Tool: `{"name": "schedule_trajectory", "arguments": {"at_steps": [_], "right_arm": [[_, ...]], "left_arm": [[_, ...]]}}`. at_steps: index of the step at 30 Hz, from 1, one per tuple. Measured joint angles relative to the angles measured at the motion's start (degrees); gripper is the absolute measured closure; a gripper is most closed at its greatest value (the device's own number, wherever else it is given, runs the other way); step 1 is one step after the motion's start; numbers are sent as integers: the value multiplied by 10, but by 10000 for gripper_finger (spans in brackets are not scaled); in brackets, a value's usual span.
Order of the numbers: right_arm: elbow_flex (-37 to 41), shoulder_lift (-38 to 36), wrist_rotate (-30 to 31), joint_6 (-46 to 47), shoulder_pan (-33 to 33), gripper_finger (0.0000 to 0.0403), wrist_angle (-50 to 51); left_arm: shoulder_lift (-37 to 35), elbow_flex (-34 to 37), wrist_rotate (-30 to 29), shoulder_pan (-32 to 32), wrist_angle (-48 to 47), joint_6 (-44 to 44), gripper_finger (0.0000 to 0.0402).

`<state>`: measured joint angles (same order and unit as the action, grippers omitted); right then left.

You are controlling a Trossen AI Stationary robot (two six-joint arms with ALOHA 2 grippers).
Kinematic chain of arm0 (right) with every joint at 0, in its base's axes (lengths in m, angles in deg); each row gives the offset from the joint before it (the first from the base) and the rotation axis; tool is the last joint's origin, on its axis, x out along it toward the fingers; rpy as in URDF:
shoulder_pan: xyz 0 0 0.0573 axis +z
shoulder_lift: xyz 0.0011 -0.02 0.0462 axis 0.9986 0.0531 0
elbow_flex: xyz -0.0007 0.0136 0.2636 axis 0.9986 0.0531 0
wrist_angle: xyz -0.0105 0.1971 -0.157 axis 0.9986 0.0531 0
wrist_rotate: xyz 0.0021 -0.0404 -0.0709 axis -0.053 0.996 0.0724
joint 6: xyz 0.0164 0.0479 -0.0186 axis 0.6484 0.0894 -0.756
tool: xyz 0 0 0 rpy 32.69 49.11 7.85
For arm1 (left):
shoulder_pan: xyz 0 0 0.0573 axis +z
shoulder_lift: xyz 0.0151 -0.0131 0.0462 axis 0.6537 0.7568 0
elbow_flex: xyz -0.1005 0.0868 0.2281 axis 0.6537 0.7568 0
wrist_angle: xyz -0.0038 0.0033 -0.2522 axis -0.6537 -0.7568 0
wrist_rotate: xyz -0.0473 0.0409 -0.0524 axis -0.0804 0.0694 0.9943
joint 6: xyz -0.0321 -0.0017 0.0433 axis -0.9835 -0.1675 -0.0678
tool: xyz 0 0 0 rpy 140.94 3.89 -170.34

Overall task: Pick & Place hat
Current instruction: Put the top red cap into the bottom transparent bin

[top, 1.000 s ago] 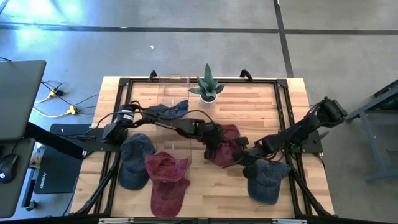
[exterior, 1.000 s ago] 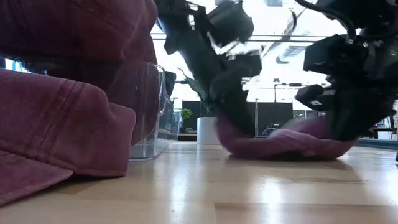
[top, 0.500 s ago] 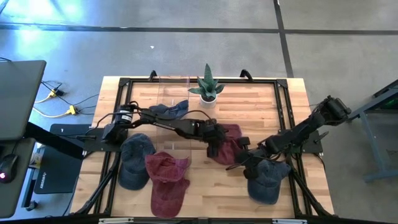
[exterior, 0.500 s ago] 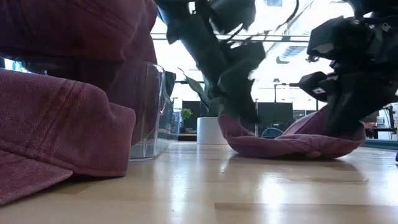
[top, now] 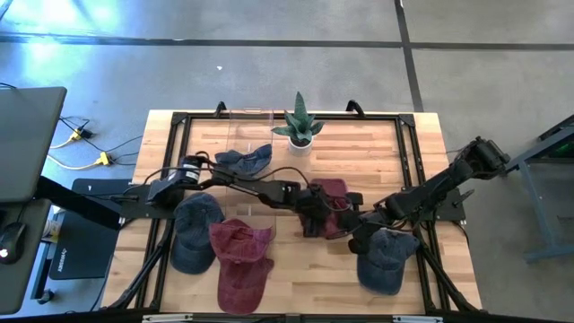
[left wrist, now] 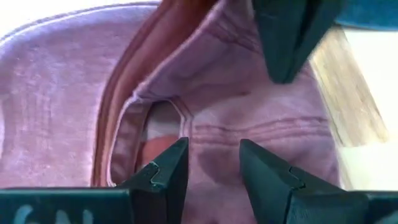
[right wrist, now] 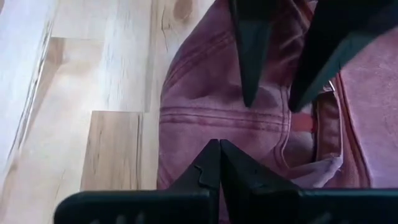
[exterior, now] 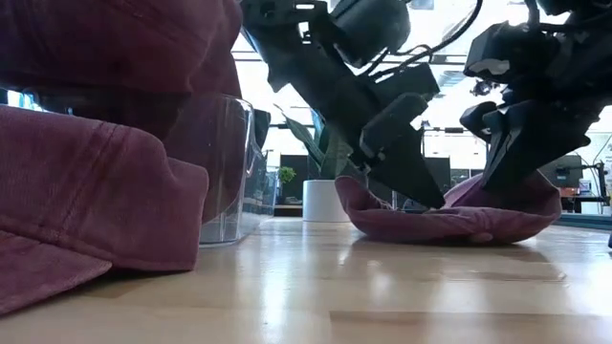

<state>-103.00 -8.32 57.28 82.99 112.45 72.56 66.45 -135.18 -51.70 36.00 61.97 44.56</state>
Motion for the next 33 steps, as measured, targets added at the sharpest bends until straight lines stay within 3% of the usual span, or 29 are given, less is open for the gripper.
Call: {"name": "schedule_trajectory", "arguments": {"at_steps": [7,13,20,27,33], "right_arm": [[0,0,-2,-2,0,401,-1],[0,0,-3,-6,0,400,-1],[0,0,-3,-18,1,398,-1],[0,0,-19,-90,30,394,-33],[0,0,-11,-120,63,342,-49]], "left_arm": [[11,0,104,9,6,3,264],[38,-1,110,8,24,5,264],[40,0,155,16,36,5,264],[42,-36,159,15,-21,4,264],[43,-92,117,14,-117,16,264]]}}
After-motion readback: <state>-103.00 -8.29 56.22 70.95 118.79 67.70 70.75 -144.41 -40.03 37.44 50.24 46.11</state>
